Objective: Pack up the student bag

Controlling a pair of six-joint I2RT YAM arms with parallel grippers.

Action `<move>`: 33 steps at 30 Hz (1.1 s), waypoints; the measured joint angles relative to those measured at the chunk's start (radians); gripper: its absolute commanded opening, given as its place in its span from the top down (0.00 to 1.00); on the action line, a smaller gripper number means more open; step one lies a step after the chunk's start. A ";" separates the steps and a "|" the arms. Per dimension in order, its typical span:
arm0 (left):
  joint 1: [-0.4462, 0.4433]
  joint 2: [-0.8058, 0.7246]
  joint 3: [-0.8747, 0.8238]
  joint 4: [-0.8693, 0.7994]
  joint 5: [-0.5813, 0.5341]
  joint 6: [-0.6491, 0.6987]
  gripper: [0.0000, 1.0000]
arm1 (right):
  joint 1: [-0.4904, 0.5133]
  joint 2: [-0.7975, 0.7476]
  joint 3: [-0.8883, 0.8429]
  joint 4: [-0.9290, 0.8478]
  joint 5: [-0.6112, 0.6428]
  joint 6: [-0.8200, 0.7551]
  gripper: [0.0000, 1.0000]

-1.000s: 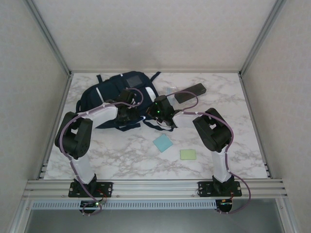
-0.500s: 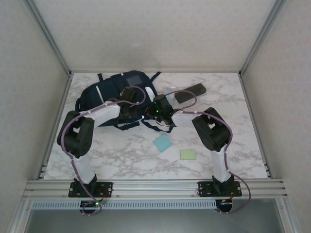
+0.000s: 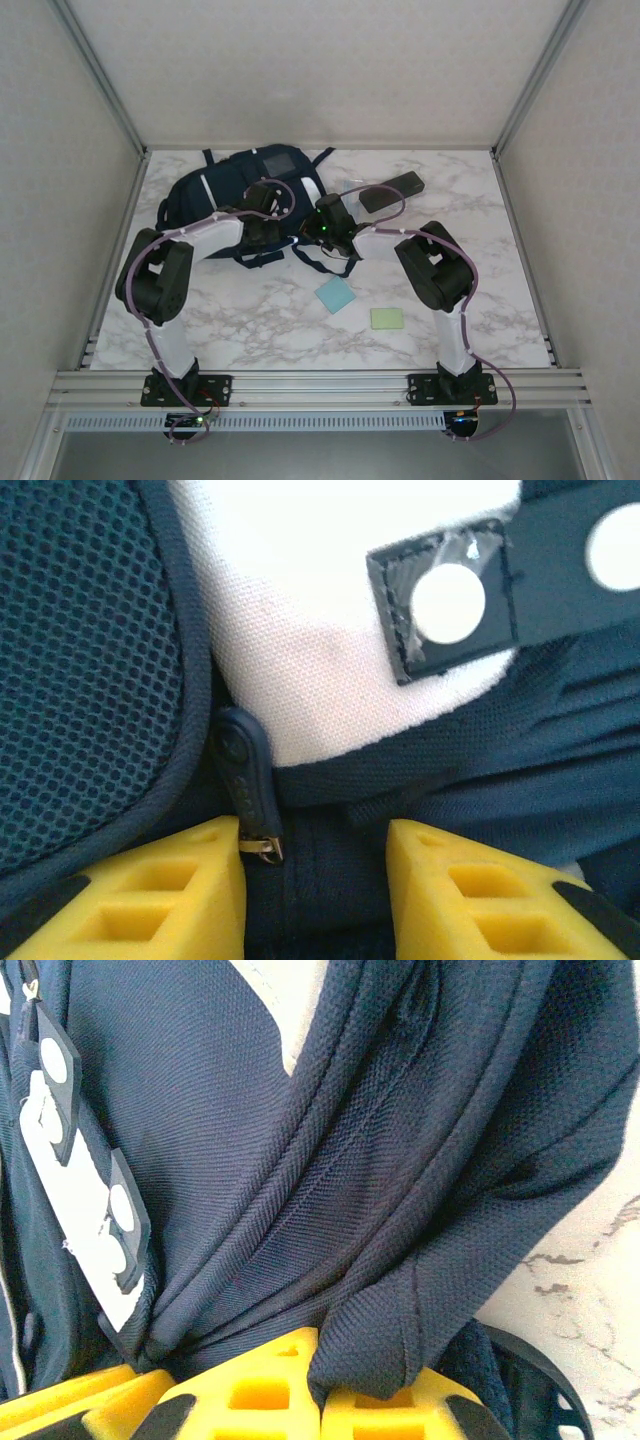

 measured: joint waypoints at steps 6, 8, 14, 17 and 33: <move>-0.008 -0.097 -0.058 0.018 0.059 0.109 0.51 | 0.000 0.011 0.026 -0.035 -0.012 -0.015 1.00; -0.031 -0.128 -0.060 0.053 0.103 0.138 0.49 | 0.004 0.021 0.036 -0.036 -0.032 -0.016 1.00; -0.053 -0.166 -0.056 0.079 0.114 0.181 0.46 | 0.006 0.028 0.047 -0.039 -0.055 -0.019 1.00; -0.053 -0.158 -0.040 0.076 0.061 0.157 0.44 | 0.006 0.028 0.047 -0.040 -0.055 -0.020 1.00; 0.057 -0.026 0.024 0.024 -0.119 -0.193 0.41 | 0.006 0.029 0.047 -0.040 -0.067 -0.023 1.00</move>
